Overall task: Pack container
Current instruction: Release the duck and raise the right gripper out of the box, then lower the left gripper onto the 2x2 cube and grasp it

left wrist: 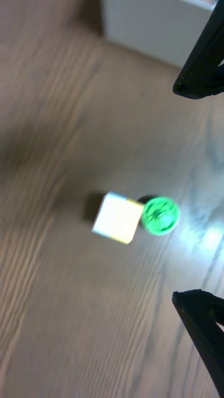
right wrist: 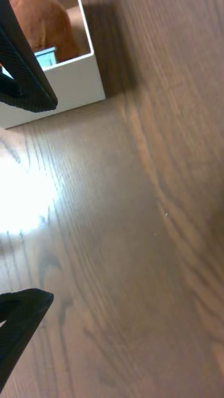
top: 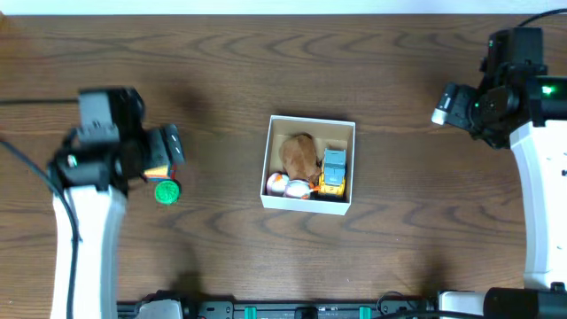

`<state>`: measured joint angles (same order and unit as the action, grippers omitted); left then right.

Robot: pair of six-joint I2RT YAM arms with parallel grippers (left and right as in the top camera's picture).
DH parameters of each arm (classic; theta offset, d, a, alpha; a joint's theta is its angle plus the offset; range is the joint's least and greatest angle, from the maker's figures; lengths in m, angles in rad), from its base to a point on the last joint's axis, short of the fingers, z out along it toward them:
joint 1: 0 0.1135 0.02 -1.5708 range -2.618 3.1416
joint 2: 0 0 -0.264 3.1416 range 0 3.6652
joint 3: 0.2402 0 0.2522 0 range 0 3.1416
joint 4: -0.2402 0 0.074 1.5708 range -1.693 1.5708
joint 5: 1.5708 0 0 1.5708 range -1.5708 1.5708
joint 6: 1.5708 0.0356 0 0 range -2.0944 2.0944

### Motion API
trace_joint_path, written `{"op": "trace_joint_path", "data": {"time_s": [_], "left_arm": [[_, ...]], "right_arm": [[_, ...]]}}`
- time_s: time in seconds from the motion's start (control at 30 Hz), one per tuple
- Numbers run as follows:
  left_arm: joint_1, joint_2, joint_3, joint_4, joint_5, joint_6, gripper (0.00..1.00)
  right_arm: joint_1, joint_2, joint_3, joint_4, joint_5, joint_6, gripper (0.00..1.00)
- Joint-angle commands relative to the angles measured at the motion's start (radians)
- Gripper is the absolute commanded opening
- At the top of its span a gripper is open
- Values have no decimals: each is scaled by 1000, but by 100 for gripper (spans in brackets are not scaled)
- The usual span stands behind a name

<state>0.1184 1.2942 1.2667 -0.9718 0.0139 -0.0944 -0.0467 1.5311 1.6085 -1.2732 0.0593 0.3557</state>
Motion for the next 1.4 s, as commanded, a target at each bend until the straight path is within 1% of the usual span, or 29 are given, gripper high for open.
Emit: {"op": "trace_joint_path", "data": {"time_s": [0.0, 0.17, 0.23, 0.47, 0.7, 1.03, 1.13, 1.23, 1.3, 1.37], "left_arm": [[68, 107, 27, 0, -14, 66, 98], [101, 244, 26, 15, 15, 154, 98], [102, 296, 26, 24, 29, 206, 98], [102, 436, 26, 66, 31, 262, 98], [102, 550, 26, 99, 31, 267, 98], [102, 642, 25, 111, 31, 267, 99], [102, 648, 24, 117, 31, 267, 88], [102, 648, 24, 117, 31, 267, 79], [102, 648, 24, 117, 31, 266, 75], [102, 648, 24, 117, 31, 266, 73]], "right_arm": [[-12, 1, -11, -3, -20, -24, 92], [-12, 1, -12, -1, -20, -24, 93], [-12, 1, -13, -1, -20, -24, 93], [-12, 1, -14, -2, -20, -24, 93], [-12, 1, -14, 0, -19, -24, 93], [-12, 1, -14, 1, -19, -32, 93], [-12, 1, -14, 0, -19, -32, 93], [-12, 1, -14, -2, -19, -32, 93], [-12, 1, -14, -2, -19, -32, 93], [-12, 1, -14, -2, -19, -32, 93]]}}
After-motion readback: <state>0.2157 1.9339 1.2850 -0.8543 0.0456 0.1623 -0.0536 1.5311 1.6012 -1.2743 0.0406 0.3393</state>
